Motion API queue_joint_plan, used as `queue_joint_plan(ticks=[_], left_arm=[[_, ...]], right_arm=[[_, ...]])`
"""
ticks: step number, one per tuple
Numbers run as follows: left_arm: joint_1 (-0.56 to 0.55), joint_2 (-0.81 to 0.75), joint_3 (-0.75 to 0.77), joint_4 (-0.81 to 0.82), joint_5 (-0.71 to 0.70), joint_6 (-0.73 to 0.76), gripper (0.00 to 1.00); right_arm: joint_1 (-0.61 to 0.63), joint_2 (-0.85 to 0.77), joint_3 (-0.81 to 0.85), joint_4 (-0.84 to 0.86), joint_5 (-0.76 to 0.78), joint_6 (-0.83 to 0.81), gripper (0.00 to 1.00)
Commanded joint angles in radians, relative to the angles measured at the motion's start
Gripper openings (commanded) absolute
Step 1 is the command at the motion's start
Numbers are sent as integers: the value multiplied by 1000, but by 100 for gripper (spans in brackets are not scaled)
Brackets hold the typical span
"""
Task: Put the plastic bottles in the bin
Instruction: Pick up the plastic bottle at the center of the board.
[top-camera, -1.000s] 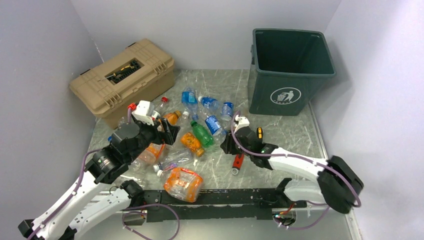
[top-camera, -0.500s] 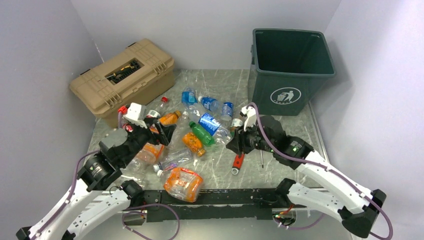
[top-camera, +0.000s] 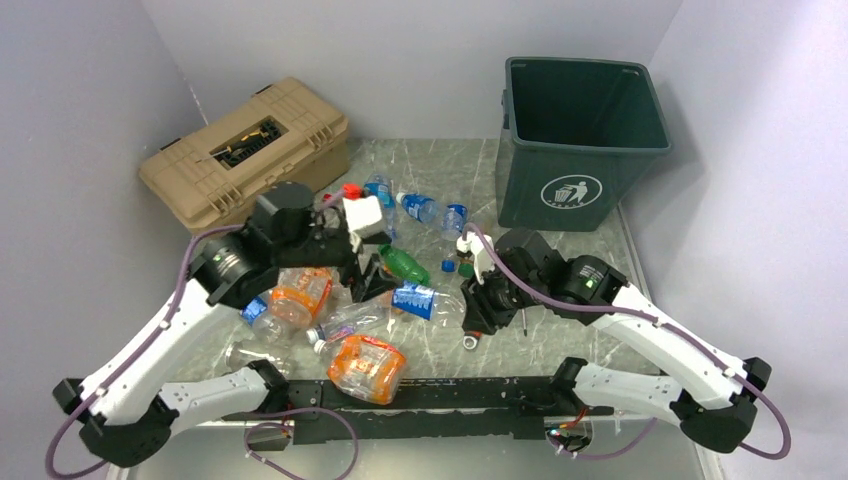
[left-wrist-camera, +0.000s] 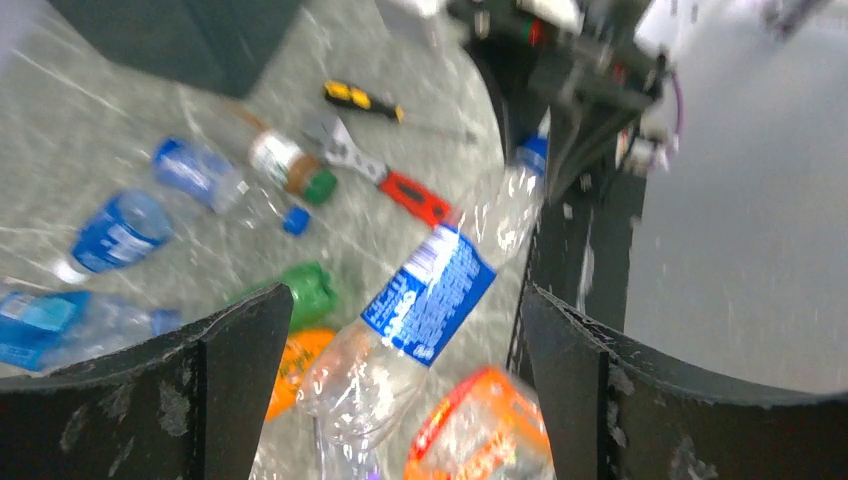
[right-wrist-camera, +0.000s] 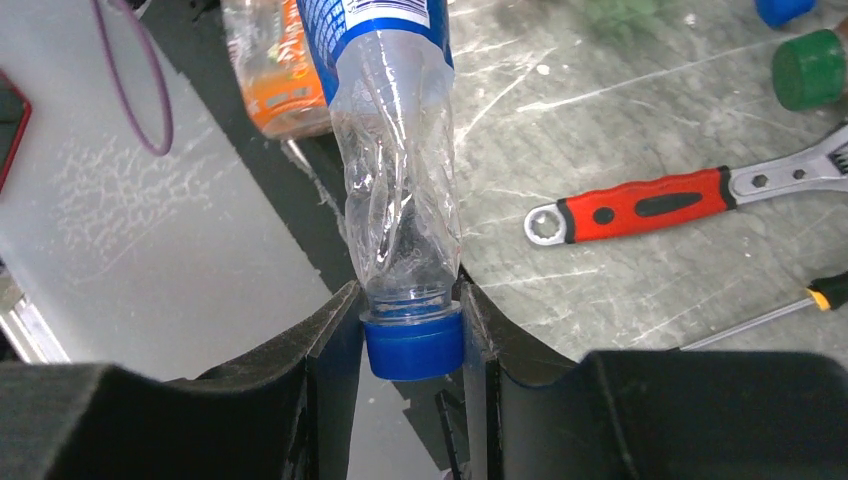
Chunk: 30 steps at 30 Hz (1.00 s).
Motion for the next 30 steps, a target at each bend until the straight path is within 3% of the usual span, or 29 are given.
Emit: queue_joint_plan(ticks=[1, 10, 20, 30], left_arm=[[-39, 17, -10, -206, 99, 232, 90], [-68, -58, -141, -177, 76, 432, 90], [-209, 43, -130, -241, -95, 477, 88], [-236, 40, -154, -248, -142, 480, 79]], right_arm=[[28, -14, 54, -40, -78, -43, 0], [53, -56, 93, 29, -198, -79, 0], [94, 55, 203, -55, -151, -119, 0], [122, 71, 244, -78, -110, -132, 0]])
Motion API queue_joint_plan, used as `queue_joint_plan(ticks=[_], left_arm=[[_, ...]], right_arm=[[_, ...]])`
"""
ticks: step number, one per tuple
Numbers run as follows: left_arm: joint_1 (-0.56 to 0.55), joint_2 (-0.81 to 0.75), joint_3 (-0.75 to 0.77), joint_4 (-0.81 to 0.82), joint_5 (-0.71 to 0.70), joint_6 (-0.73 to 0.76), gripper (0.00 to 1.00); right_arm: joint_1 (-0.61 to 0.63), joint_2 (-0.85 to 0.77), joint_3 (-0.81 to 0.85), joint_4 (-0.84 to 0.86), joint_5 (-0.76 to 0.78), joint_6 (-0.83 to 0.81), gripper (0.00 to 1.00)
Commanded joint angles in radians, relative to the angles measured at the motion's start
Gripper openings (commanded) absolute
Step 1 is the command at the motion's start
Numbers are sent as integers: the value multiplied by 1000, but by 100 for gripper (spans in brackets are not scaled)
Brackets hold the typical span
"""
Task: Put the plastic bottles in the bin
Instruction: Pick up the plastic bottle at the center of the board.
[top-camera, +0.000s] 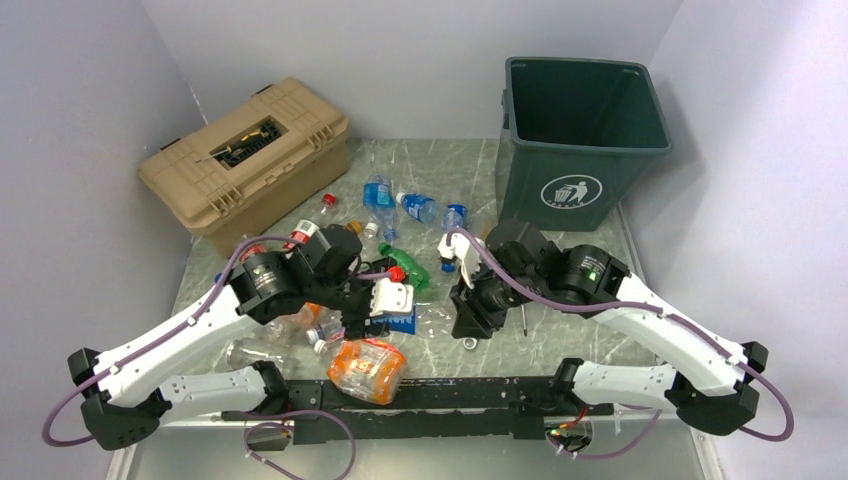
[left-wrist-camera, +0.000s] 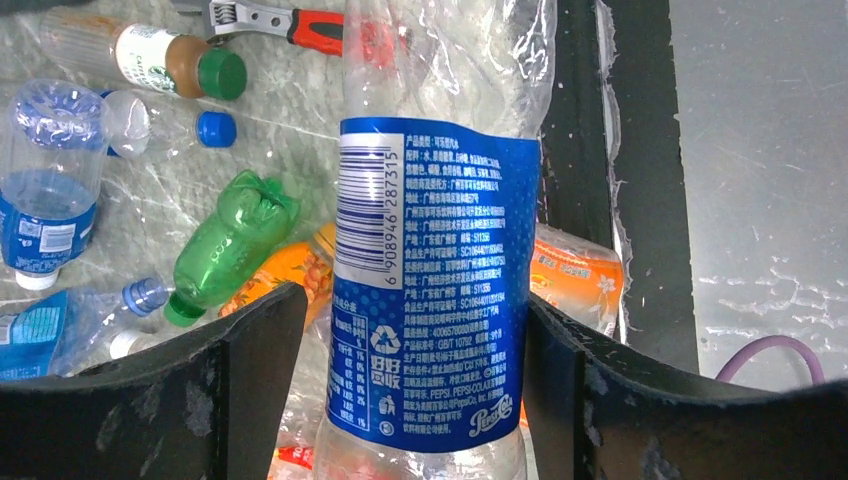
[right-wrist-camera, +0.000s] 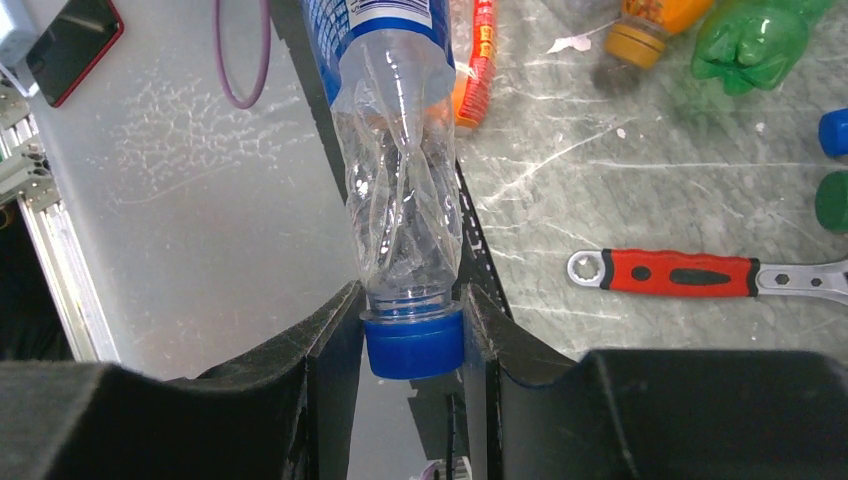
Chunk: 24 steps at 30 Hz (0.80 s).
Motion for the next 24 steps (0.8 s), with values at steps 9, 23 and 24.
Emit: queue_joint_plan(ticks=[9, 23, 24], left_arm=[[-18, -6, -28, 18, -9, 10, 64], [-18, -16, -5, 69, 34, -43, 30], [-18, -24, -6, 83, 36, -54, 29]], right_arm=[[14, -23, 71, -3, 10, -20, 0], [14, -115, 56, 120, 21, 24, 99], [13, -133, 51, 146, 64, 40, 100]])
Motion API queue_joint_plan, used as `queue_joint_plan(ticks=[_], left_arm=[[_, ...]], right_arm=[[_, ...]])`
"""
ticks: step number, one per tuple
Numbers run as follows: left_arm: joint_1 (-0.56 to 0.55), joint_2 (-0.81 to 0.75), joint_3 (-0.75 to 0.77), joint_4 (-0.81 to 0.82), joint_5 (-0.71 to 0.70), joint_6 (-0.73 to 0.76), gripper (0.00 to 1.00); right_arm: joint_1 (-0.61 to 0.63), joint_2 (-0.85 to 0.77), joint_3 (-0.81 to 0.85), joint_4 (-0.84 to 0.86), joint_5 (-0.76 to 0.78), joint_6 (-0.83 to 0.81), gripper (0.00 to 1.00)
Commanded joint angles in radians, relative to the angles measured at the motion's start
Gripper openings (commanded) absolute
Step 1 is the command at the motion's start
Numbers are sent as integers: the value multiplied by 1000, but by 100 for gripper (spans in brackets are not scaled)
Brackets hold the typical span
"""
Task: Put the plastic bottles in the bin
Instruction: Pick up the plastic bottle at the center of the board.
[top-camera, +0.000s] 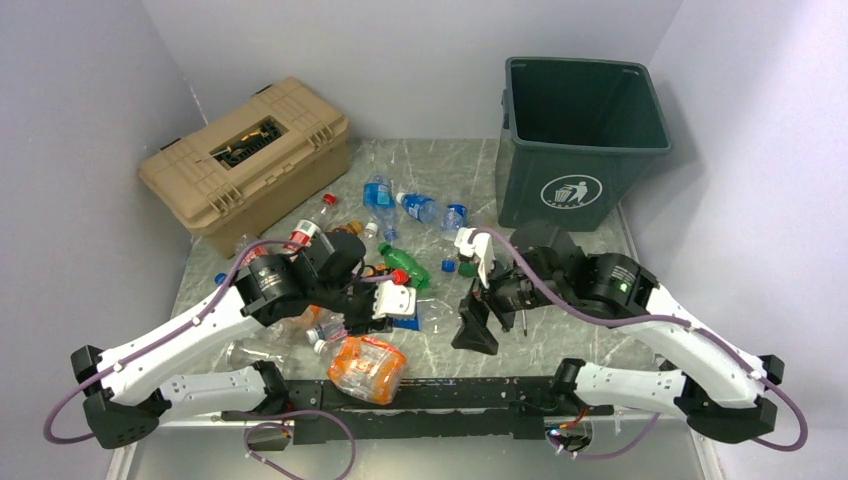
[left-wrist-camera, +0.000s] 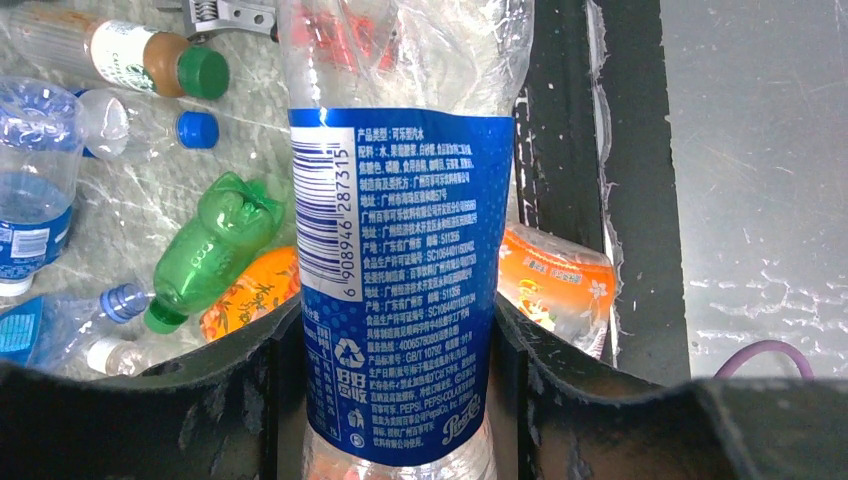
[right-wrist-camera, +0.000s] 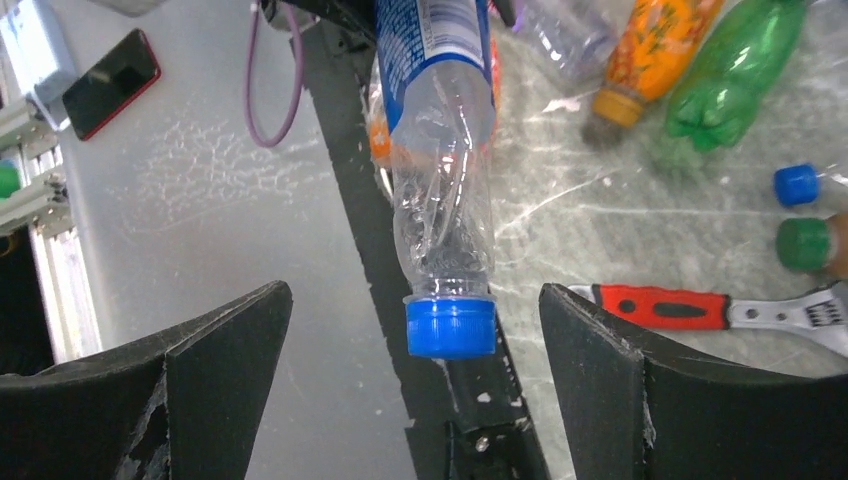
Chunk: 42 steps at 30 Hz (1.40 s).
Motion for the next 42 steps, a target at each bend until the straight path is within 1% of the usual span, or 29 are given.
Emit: queue_joint_plan(ticks=[1, 3, 6, 8, 9, 10, 12, 13, 15, 17, 20, 23, 26, 29, 33, 35, 38, 42], left_arm=[[-3, -34, 22, 78, 45, -42, 28], [-3, -57, 9, 132, 52, -75, 26], [-3, -109, -32, 241, 56, -134, 24], [-4, -163, -89, 347, 65, -197, 22], [-3, -190, -119, 432, 64, -227, 18], [-3, -219, -157, 506, 58, -267, 16], [-3, -275, -239, 686, 37, -357, 9], [-3, -299, -285, 774, 23, -409, 8], [-3, -339, -358, 933, -13, -511, 5], [-3, -360, -406, 1025, -53, -607, 3], [-3, -383, -428, 1046, -108, -680, 0], [-3, -407, -422, 1029, -137, -717, 2], [-3, -432, -417, 983, -166, -741, 2], [-3, -468, -438, 966, -176, -763, 5], [-3, -494, -478, 974, -194, -781, 6], [-4, -494, -471, 964, -177, -787, 6], [-3, -496, -454, 926, -190, -780, 6], [-3, -507, -452, 918, -193, -778, 6]], right_arm=[[3, -84, 15, 164, 99, 52, 100], [3, -157, -41, 292, 201, 105, 100], [3, -322, -204, 566, 326, 180, 100], [3, -435, -332, 771, 397, 236, 100], [3, -491, -382, 898, 416, 265, 100], [3, -524, -434, 966, 438, 277, 100], [3, -558, -479, 1058, 493, 282, 100], [3, -566, -497, 1090, 513, 280, 100], [2, -569, -532, 1162, 524, 285, 100], [3, -553, -554, 1231, 517, 295, 100], [3, -506, -553, 1305, 503, 314, 100], [3, -453, -553, 1396, 480, 338, 100], [3, -383, -554, 1524, 436, 362, 100], [3, -296, -524, 1589, 400, 372, 100], [3, -192, -483, 1646, 373, 381, 100], [3, -157, -462, 1663, 337, 379, 100], [4, -127, -450, 1689, 321, 371, 100], [3, -105, -429, 1699, 275, 359, 100]])
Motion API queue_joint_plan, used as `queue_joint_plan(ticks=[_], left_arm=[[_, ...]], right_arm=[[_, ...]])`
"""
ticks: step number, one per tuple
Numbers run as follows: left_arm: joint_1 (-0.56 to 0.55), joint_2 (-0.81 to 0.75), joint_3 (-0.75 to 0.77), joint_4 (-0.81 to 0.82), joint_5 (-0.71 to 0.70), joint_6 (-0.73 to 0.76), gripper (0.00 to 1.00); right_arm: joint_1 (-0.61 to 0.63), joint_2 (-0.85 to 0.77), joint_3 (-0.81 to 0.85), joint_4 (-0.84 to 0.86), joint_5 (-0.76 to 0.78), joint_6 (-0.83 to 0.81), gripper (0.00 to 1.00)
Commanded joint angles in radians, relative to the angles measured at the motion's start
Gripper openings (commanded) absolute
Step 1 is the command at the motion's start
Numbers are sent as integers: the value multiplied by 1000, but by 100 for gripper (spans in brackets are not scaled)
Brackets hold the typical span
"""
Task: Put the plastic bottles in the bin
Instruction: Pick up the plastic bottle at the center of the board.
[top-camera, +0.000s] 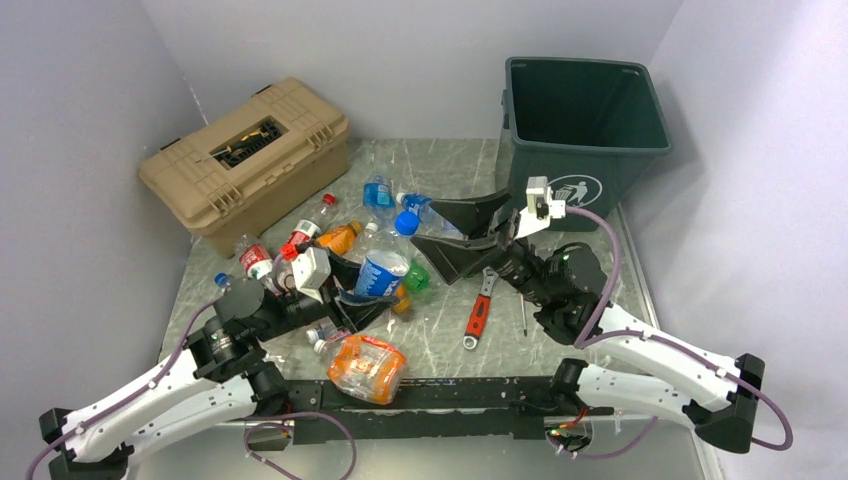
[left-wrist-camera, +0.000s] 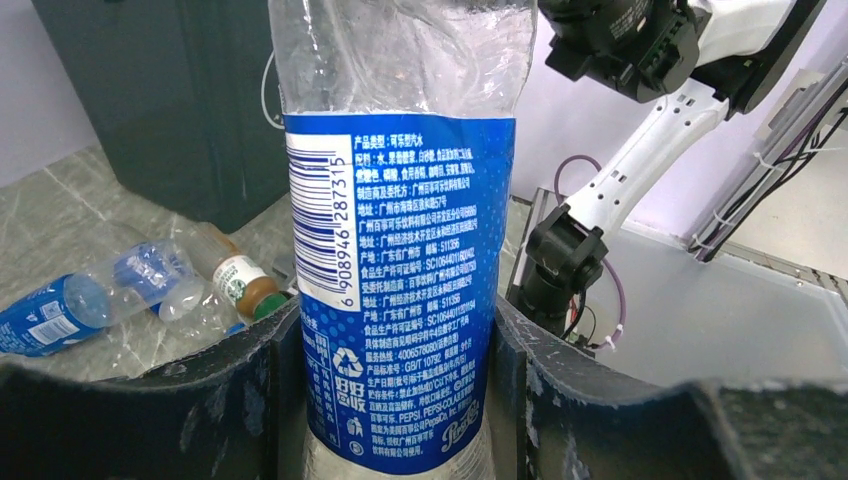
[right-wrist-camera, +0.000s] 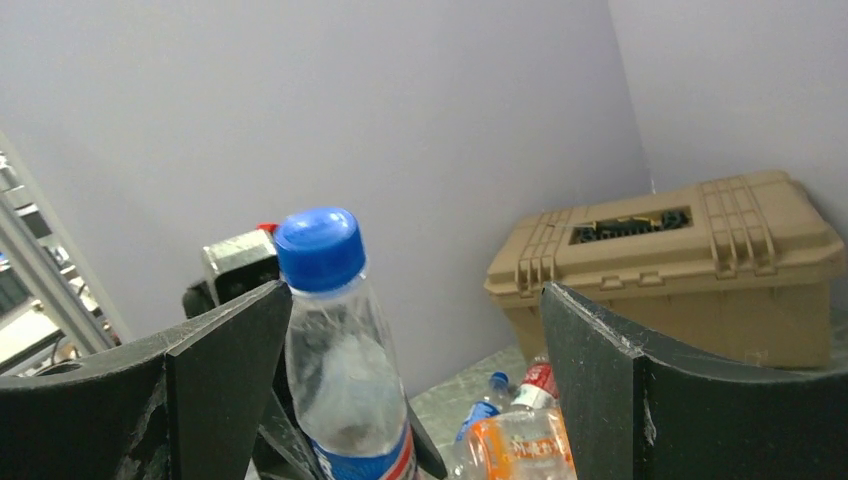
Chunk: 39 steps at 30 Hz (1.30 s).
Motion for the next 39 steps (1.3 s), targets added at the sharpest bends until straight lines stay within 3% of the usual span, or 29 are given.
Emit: queue_joint_plan(ticks=[1, 9, 21, 26, 31, 33, 34, 36, 37, 39], left_arm=[[-3, -12, 19, -1, -2, -15, 6], [-3, -2, 20, 2, 21, -17, 5], [-3, -2, 16, 8, 32, -13, 4], [-3, -4, 14, 9, 33, -12, 4], [-4, -7, 16, 5, 31, -7, 6], [-3, -9, 18, -3, 29, -1, 19], [-3, -11, 20, -8, 32, 5, 36], [-3, -15, 22, -16, 22, 3, 86], [-4, -18, 22, -19, 13, 0, 99], [-4, -19, 27, -26, 4, 2, 100]], right_arm=[[4, 14, 79, 102, -92, -14, 100], [4, 69, 177, 7, -147, -41, 99], [4, 142, 258, -114, -139, -16, 84], [4, 146, 254, -131, -139, -12, 69], [4, 141, 244, -127, -148, -10, 40], [4, 132, 234, -114, -155, -14, 29], [4, 129, 233, -112, -157, -15, 22], [4, 120, 235, -118, -162, -22, 0], [4, 112, 239, -128, -157, -28, 0], [4, 93, 261, -174, -139, -60, 0]])
